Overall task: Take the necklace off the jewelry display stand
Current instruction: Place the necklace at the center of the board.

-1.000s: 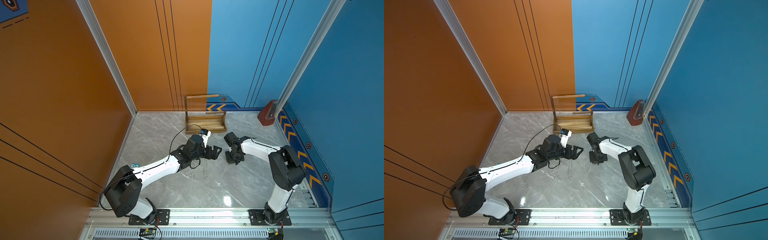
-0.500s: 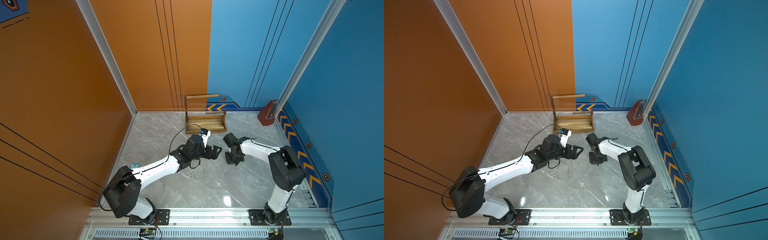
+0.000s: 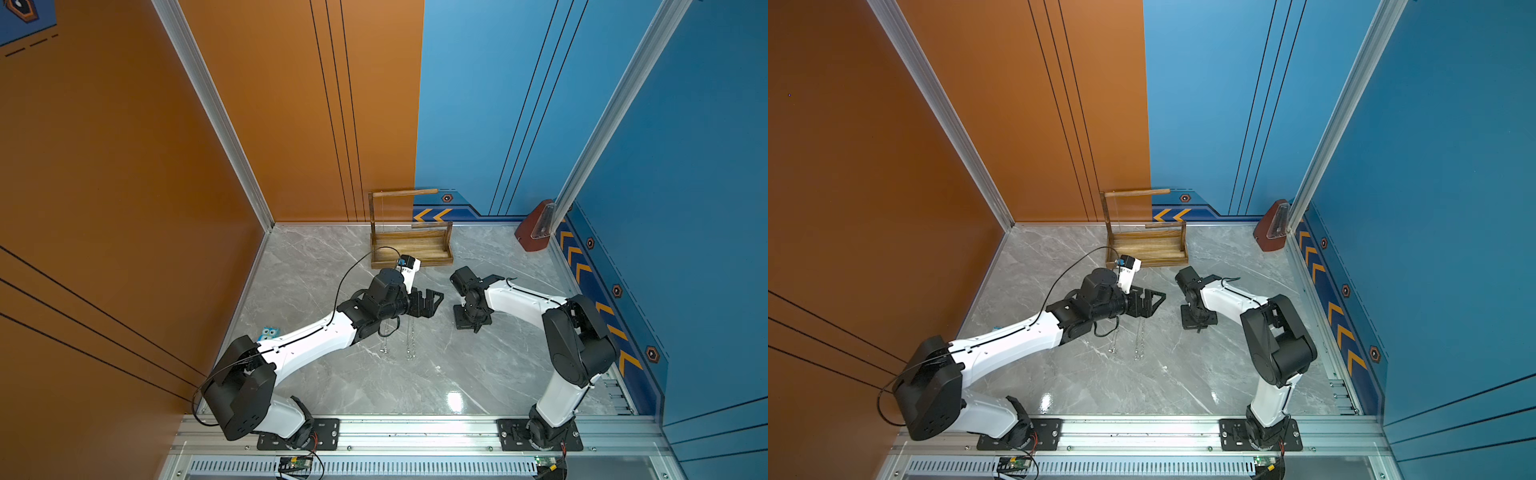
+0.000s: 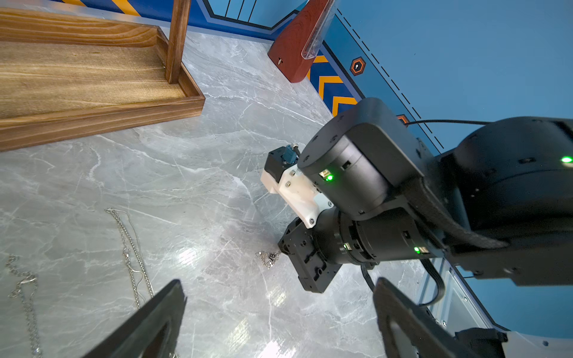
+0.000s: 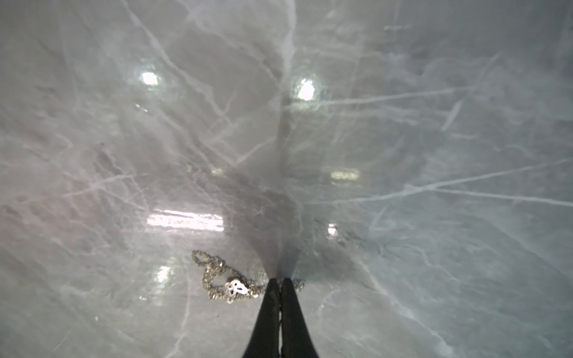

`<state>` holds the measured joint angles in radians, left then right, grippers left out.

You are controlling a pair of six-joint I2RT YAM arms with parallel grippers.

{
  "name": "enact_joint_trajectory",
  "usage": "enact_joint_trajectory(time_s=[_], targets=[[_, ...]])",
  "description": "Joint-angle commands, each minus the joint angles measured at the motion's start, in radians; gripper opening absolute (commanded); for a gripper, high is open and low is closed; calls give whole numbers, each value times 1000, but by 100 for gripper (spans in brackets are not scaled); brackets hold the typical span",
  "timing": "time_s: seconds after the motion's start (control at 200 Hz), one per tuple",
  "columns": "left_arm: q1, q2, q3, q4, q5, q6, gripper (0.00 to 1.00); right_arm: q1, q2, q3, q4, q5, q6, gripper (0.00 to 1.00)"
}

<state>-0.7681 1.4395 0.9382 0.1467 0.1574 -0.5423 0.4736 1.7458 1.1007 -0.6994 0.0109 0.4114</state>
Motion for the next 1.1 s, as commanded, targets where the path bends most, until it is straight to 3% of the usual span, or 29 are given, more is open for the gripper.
enact_joint_trajectory(time_s=[0.0,0.54,1.096], targets=[[-7,-30,-4,3,-18,24,96,-14,-106,7,-17,-50,25,0],[-22,-46,1,4,25,115,97,-88,-493,52,9,-310,35,0],[-69,77,86,3,274,307,95,-102,-643,198,3,-433,53,0]])
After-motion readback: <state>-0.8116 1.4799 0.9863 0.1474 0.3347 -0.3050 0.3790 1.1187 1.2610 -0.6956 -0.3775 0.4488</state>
